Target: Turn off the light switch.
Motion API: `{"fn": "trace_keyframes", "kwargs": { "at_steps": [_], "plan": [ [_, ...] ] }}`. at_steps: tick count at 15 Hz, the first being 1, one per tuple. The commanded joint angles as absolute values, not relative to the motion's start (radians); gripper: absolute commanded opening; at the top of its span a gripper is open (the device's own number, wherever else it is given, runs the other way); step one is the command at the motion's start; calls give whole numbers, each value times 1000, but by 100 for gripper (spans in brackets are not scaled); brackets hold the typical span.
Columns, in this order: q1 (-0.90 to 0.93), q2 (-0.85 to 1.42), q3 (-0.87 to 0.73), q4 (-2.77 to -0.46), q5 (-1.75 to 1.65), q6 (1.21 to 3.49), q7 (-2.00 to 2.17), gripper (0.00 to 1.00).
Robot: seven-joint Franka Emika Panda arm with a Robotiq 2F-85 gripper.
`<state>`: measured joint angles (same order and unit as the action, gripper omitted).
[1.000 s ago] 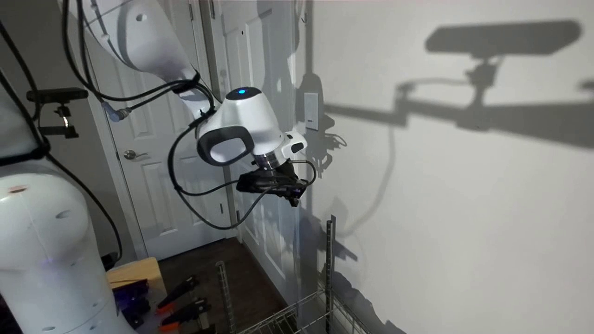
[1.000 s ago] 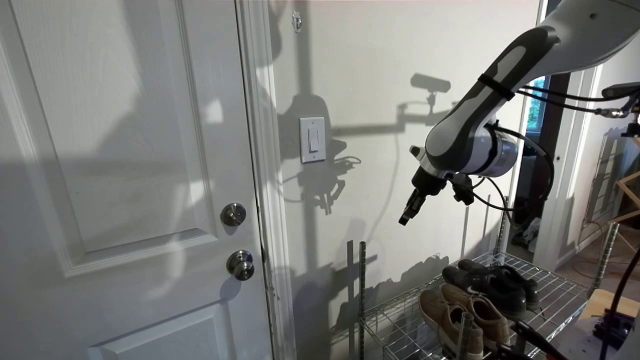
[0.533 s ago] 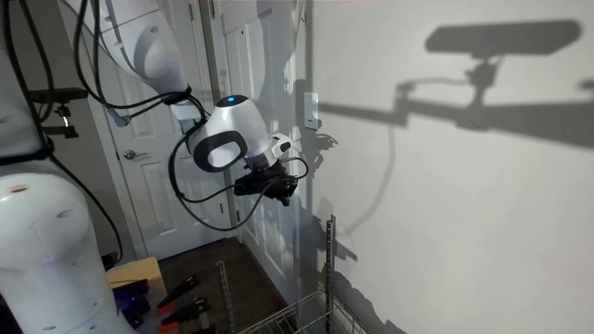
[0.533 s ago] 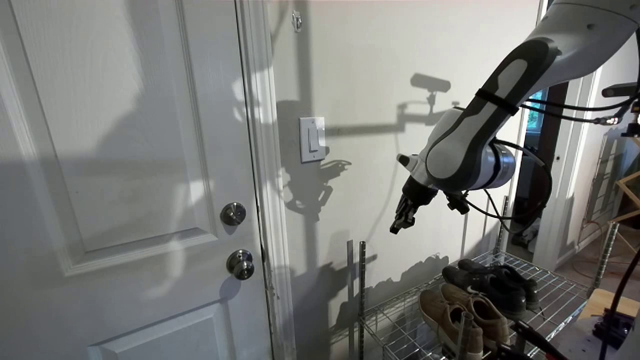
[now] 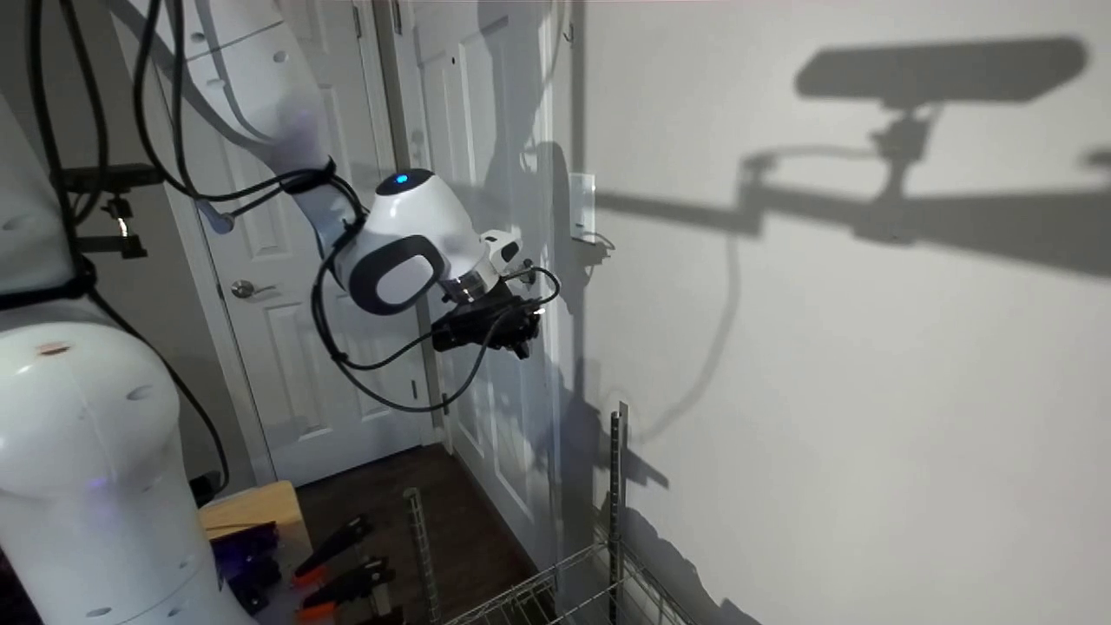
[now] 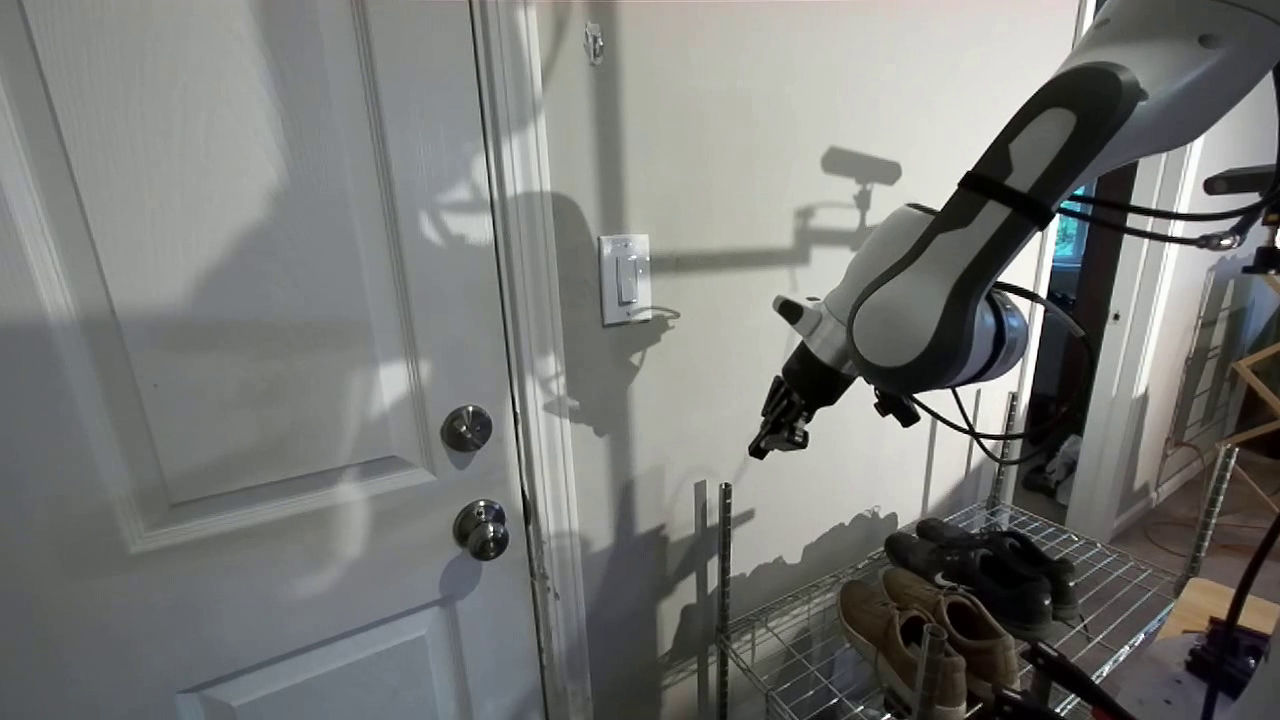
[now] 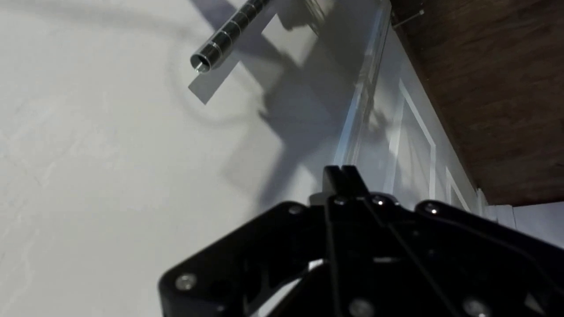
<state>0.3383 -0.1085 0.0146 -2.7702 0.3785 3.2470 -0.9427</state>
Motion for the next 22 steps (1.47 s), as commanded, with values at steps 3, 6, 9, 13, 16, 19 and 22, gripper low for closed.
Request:
{"fn": "trace_keyframes", "kwargs": {
  "at_steps": [3,6,9,13,16,19,22],
  "plan": [
    [416,-147,18,-2793,358,3394,-1001,5],
    [494,-166,-14,-2797,292,3488,-924,5],
    [352,-222,88,-2773,107,3464,-789,5],
    [460,-259,-69,-2730,70,3466,-787,5],
    [485,-266,-135,-2712,60,3465,-779,30],
    [473,-251,-122,-2702,90,3463,-815,18],
    [477,-251,-126,-2702,90,3463,-814,30]
  ]
}}
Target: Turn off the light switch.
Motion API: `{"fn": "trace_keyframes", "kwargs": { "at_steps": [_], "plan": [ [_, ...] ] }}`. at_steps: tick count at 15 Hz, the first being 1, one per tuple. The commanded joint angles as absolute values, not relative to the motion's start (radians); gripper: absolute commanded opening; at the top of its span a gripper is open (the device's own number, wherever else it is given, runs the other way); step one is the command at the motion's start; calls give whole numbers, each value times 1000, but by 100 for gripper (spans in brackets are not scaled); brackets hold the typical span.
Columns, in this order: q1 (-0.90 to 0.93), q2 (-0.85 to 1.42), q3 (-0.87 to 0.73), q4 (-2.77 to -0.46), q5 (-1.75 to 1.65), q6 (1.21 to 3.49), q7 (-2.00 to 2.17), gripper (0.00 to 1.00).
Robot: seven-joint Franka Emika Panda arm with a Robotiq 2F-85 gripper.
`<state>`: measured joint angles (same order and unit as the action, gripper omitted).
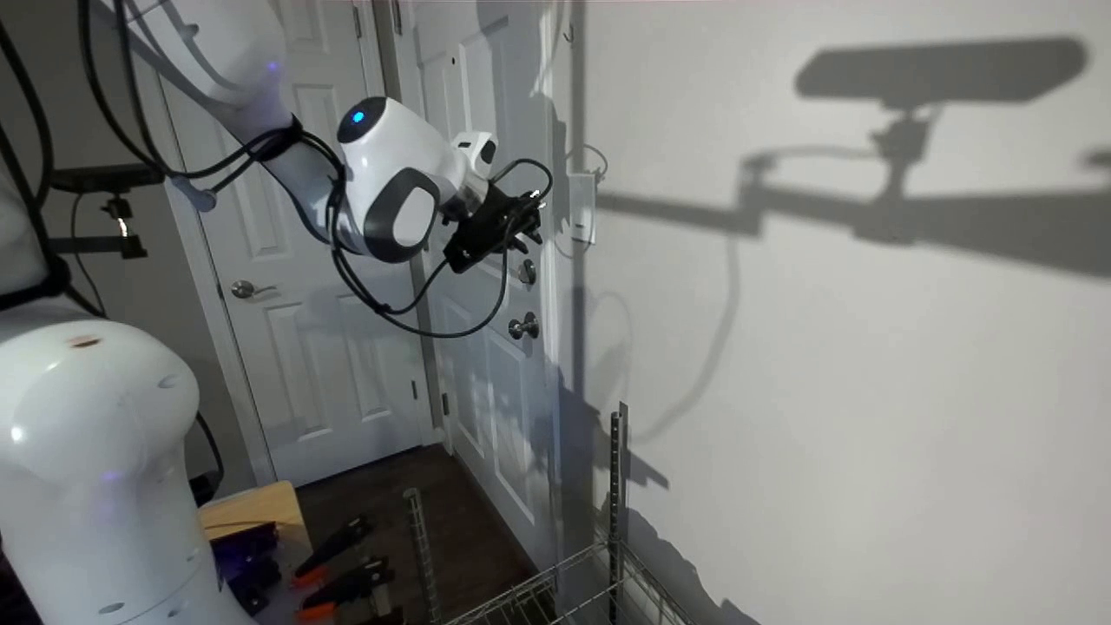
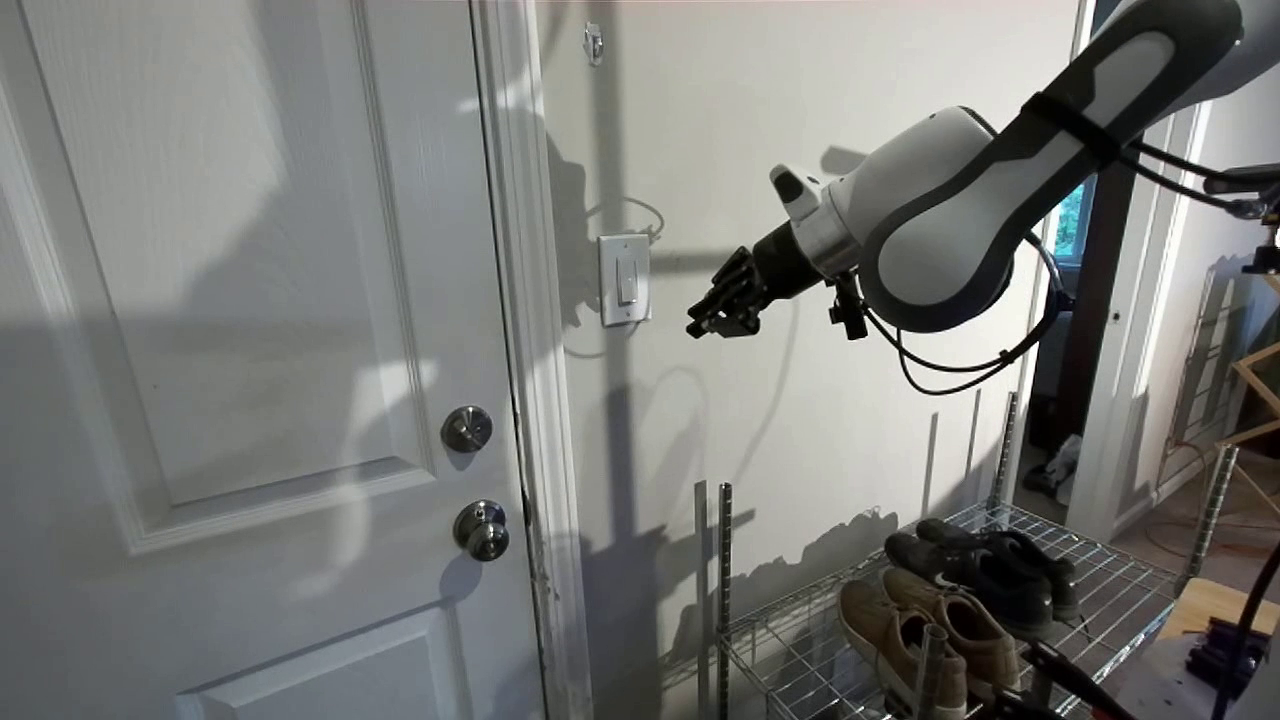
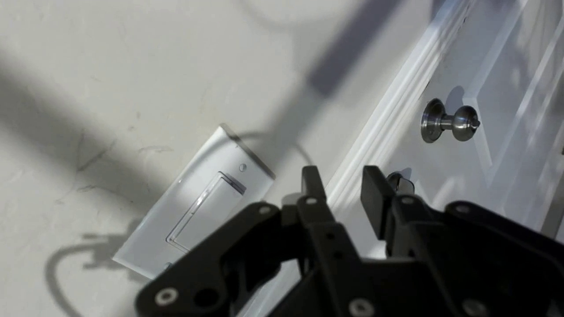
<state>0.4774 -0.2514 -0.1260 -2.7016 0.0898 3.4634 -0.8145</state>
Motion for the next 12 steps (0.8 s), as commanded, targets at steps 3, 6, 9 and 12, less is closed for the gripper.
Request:
{"fn": "trace_keyframes", "kwargs": {
  "at_steps": [3,6,9,12],
  "plan": [
    [478,-251,-126,-2702,90,3463,-814,30],
    [478,-251,-126,-2702,90,3463,-814,30],
    [505,-248,-145,-2684,74,3463,-793,57],
    [590,-238,-203,-2627,36,3463,-755,23]
  ]
}}
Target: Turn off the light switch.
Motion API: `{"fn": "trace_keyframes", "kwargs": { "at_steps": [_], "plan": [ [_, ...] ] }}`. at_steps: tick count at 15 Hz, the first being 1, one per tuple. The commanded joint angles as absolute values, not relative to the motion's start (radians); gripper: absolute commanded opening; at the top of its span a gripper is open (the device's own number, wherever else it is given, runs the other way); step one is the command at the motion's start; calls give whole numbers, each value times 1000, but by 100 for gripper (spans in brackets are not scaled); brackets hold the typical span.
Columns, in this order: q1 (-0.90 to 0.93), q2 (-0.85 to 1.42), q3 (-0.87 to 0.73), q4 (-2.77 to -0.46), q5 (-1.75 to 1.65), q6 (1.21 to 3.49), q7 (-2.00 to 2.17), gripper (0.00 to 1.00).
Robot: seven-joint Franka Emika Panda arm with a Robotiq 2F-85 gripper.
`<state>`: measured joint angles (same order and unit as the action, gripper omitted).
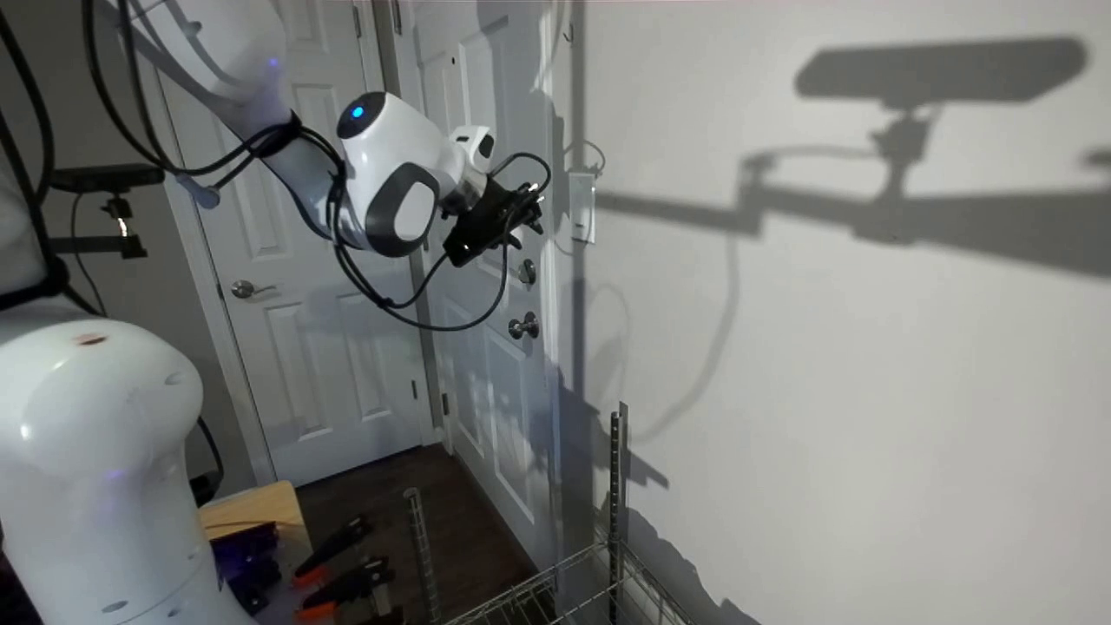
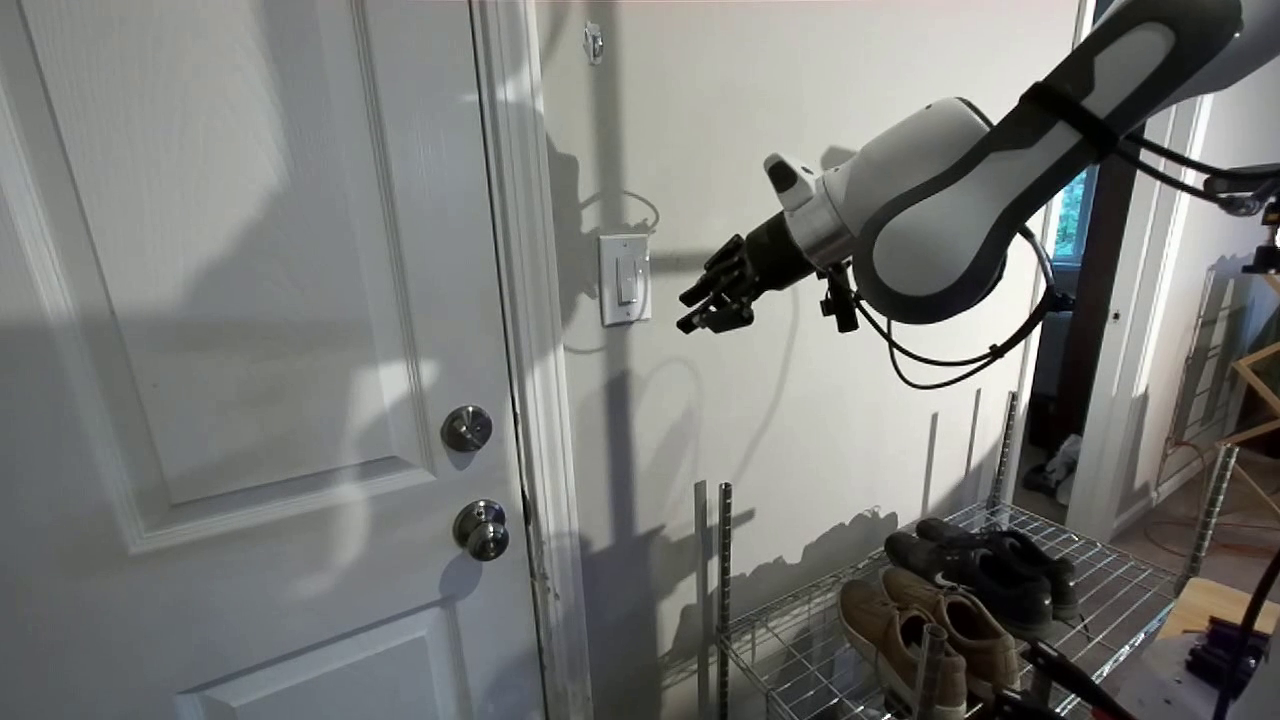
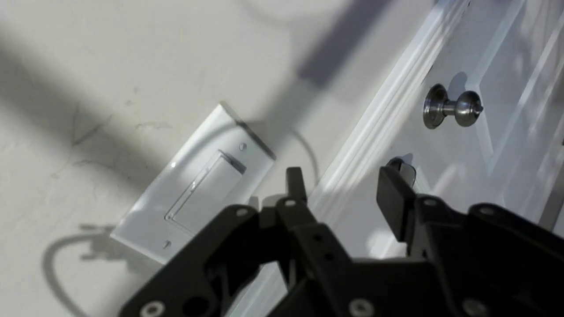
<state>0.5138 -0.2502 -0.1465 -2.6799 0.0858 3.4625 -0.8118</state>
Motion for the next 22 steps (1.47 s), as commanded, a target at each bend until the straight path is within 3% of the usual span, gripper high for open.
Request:
{"fn": "trace_keyframes", "kwargs": {
  "at_steps": [1,4,7,19,20,21,22],
  "plan": [
    [617,-224,-220,-2595,29,3462,-747,22],
    [684,-204,-273,-2532,3,3460,-737,4],
    [723,-171,-325,-2489,8,3458,-734,0],
    [787,-28,-448,-2372,11,3457,-655,3],
    [579,-15,-258,-2364,-43,3453,-589,3],
    [550,-5,-237,-2359,-52,3455,-573,3],
    [668,4,-351,-2349,-18,3457,-595,2]
  ]
}}
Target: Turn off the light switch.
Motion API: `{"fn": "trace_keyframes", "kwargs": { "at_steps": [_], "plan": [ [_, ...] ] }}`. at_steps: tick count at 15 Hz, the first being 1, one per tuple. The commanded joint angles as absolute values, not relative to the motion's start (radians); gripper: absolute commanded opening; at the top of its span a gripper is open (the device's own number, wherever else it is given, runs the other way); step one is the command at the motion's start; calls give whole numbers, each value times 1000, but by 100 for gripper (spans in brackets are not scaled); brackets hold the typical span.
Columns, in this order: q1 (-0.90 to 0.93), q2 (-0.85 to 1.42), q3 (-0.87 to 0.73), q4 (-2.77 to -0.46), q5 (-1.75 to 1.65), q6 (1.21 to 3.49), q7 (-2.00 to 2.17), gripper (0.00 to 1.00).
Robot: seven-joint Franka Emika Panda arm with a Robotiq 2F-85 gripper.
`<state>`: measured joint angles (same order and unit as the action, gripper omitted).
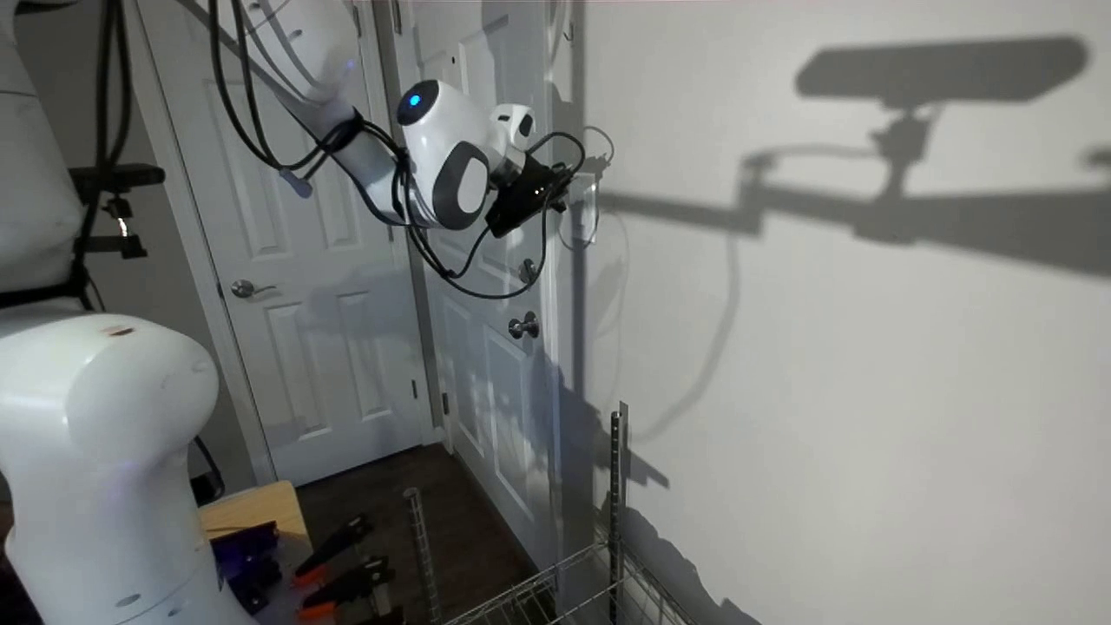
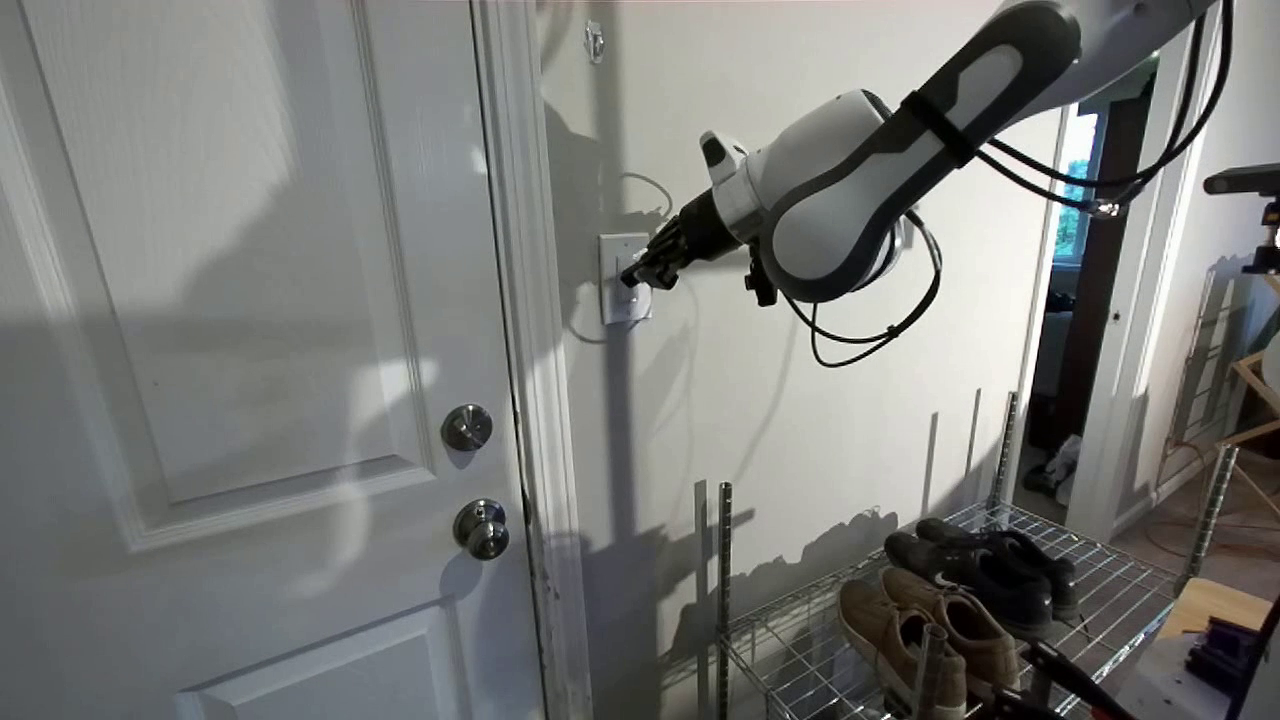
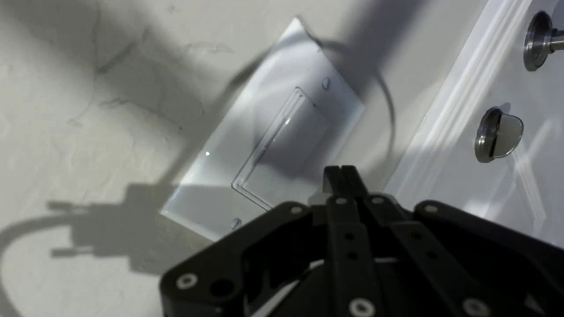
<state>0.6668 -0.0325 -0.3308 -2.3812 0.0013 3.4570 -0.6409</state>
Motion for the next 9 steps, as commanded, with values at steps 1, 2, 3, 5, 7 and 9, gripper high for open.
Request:
{"fn": "trace_keyframes", "kwargs": {
  "at_steps": [1,2,3,5,7,9],
  "plan": [
    [633,17,-326,-2340,-25,3457,-576,3],
    [631,27,-331,-2334,-23,3457,-574,3],
    [628,39,-335,-2328,-23,3457,-567,3],
    [623,57,-339,-2314,-24,3457,-555,3],
    [622,65,-337,-2304,-25,3457,-548,3],
    [622,63,-336,-2301,-25,3457,-545,3]
  ]
}}
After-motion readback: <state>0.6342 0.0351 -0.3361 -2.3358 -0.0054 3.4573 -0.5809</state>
